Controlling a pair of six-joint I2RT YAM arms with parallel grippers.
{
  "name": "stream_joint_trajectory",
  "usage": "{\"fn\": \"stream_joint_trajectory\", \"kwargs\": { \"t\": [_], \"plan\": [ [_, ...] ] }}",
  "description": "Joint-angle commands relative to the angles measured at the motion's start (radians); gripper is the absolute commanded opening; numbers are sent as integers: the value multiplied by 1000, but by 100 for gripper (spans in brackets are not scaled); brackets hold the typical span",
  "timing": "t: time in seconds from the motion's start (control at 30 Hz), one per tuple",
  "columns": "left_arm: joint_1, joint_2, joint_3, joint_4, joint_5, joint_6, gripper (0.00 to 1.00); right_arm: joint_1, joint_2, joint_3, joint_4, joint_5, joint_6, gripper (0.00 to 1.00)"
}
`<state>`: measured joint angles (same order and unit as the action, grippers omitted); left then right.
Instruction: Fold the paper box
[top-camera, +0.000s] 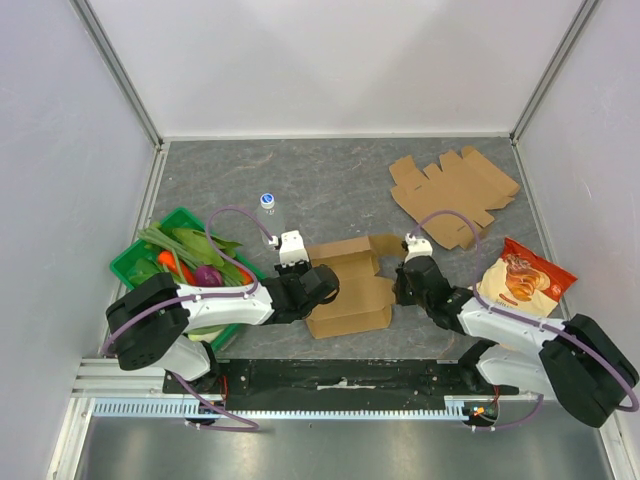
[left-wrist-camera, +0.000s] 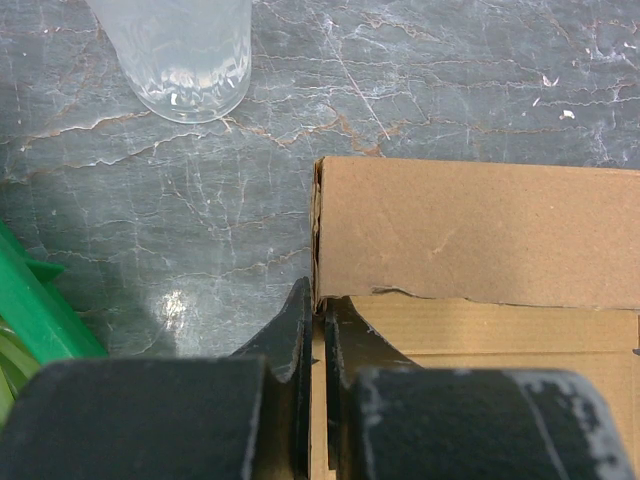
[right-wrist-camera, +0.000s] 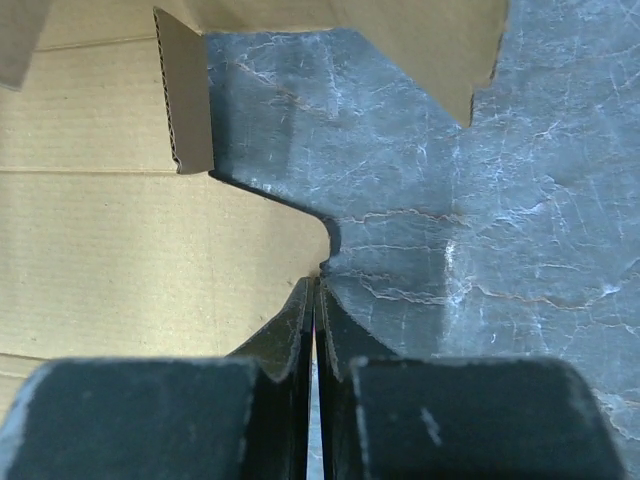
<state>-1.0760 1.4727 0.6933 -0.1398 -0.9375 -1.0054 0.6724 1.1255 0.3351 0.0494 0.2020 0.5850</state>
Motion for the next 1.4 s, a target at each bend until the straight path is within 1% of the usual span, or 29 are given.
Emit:
{"fn": "stream_joint_trajectory", "kwargs": {
  "t": [0.0, 0.03, 0.07, 0.1, 0.13, 0.17, 0.2, 0.23, 0.27, 0.3, 0.33, 0.4, 0.43, 0.47, 0.53, 0.6, 0.7, 0.73, 0.9, 1.07, 1.17, 1.27, 1.3, 1.37],
  "plan": [
    [-6, -3, -3, -35, -7, -56, 2, 4, -58, 82, -46, 40, 42, 7],
    [-6, -3, -3, -37, -7, -52, 2, 4, -79, 116, -106, 51, 39, 9],
    [-6, 1, -2, -35, -9, -47, 2, 1, -117, 152, -220, 60, 32, 15],
    [-6, 8, 0, -35, -12, -33, 2, 1, -125, 245, -290, 74, 23, 19],
    [-6, 12, 2, -34, -12, -22, 2, -2, -128, 298, -368, 89, -3, 25],
    [-6, 15, 9, -37, -14, -10, 2, -5, -118, 352, -502, 109, -23, 37],
    [-6, 20, 9, -37, -17, 7, 2, -11, -104, 452, -561, 119, -52, 43],
    [-6, 20, 6, -37, -20, 11, 2, -16, -90, 500, -670, 135, -98, 49],
    [-6, 18, 5, -26, -24, 27, 2, -28, -57, 586, -707, 157, -134, 60],
    [-6, 12, 2, -17, -24, 39, 2, -36, -40, 628, -738, 157, -164, 63],
    [-6, 9, -6, -9, -26, 50, 2, -45, -23, 662, -764, 148, -228, 67],
    [-6, 3, -12, 21, -24, 77, 2, -86, 34, 720, -751, 30, -311, 72],
    [-6, 1, -17, 34, -23, 89, 2, -103, 63, 740, -746, -16, -364, 72],
    [-6, 0, -18, 40, -17, 108, 2, -125, 129, 771, -746, -48, -431, 71],
    [-6, -5, -14, 51, -15, 120, 2, -125, 207, 794, -750, -79, -482, 68],
    [-6, -9, -14, 57, -7, 134, 2, -126, 233, 791, -728, -152, -545, 67],
    [-6, -29, -29, 74, 3, 152, 2, -126, 249, 753, -657, -188, -577, 65],
    [-6, -37, -34, 88, 8, 163, 2, -128, 260, 745, -649, -199, -614, 64],
    [-4, -49, -49, 114, 9, 200, 2, -131, 298, 754, -615, -181, -646, 63],
    [-4, -52, -55, 135, 11, 220, 2, -134, 333, 794, -628, -122, -665, 64],
    [-4, -54, -58, 135, 14, 218, 2, -142, 378, 808, -643, -136, -682, 63],
    [-4, -55, -70, 135, 13, 214, 2, -143, 405, 809, -643, -153, -683, 58],
    [-4, -54, -72, 137, 12, 212, 2, -143, 418, 811, -643, -160, -679, 49],
    [-4, -52, -75, 147, 11, 206, 2, -143, 424, 820, -643, -200, -659, 39]
  ]
}}
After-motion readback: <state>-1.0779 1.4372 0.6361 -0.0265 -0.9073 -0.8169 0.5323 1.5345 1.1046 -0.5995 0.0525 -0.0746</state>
